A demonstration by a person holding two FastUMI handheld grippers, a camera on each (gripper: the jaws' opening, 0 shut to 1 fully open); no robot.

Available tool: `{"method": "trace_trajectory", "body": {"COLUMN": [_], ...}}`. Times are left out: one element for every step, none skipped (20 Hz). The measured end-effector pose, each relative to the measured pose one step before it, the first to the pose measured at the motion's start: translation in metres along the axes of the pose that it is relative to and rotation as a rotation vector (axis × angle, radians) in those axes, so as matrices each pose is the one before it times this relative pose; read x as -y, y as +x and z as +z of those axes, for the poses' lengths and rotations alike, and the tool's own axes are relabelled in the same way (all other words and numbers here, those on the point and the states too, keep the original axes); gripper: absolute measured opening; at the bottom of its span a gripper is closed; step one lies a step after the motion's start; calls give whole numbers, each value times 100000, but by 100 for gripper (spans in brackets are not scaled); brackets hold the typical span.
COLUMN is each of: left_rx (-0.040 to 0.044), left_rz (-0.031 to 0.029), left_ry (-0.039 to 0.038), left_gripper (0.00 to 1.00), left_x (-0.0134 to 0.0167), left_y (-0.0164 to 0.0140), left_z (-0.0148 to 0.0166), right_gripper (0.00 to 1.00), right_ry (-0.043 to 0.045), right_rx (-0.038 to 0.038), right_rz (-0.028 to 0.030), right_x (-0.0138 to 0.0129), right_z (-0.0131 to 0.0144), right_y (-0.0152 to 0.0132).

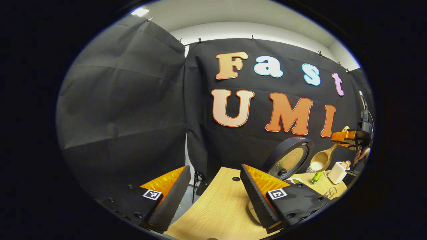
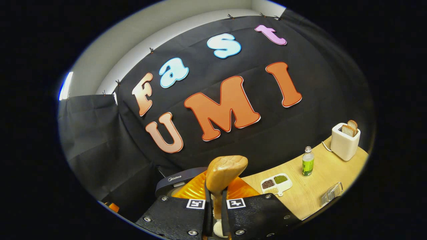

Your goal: Close the left gripper, press the button to open the rice cooker; take a wooden spoon from the chopstick holder with the right hand, scoop a spoonful of rice and pour it into the rice cooker, then put the wooden spoon back into the chopstick holder.

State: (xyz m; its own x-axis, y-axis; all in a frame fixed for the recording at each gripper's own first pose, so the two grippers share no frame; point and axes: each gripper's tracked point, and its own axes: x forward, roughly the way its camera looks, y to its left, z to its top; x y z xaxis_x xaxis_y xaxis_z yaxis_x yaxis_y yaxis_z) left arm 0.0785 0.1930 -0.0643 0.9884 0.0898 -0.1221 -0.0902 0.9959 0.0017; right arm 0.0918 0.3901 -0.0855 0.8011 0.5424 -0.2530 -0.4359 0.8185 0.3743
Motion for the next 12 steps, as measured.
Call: {"method": "trace_trajectory", "body": {"left_rx": [-162, -154, 18, 67, -31, 57, 95, 26, 30, 76, -113, -95], "left_rz": [170, -7, -42, -131, -29, -19, 4, 49, 116, 5, 135, 140], "left_ry": [124, 109, 40, 30, 26, -13, -35, 17, 62, 57, 80, -46], "left_gripper": [97, 97, 97, 97, 97, 97, 97, 97, 97, 97, 97, 97], "left_x": [1, 35, 18, 76, 52, -96, 3, -13, -12, -32, -71, -23], "left_y": [-70, 35, 0, 84, 27, -33, 24, -68, -47, 43, -43, 124], "left_z": [60, -182, 122, -40, -96, -3, 62, -32, -14, -16, -94, -145], "right_gripper": [9, 9, 9, 9, 9, 9, 9, 9, 9, 10, 9, 9], "right_ry": [-1496, -1940, -2004, -2135, -2252, -2243, -1984, -1666, -1400, -1575, -1596, -1534], "right_rx": [166, 311, 312, 392, 417, 396, 183, 26, -200, 81, 297, 325], "right_rz": [44, 26, 56, 156, 254, 388, 387, 567, 681, 614, 340, 207], "right_x": [7, -41, -82, -161, -182, -249, -238, -223, -269, -278, -172, -71], "right_z": [33, 59, -1, -1, 104, -27, -38, -191, -100, 64, -7, 11], "right_y": [-36, 4, 15, -82, -21, 3, 36, 59, -55, 74, -78, -19]}}
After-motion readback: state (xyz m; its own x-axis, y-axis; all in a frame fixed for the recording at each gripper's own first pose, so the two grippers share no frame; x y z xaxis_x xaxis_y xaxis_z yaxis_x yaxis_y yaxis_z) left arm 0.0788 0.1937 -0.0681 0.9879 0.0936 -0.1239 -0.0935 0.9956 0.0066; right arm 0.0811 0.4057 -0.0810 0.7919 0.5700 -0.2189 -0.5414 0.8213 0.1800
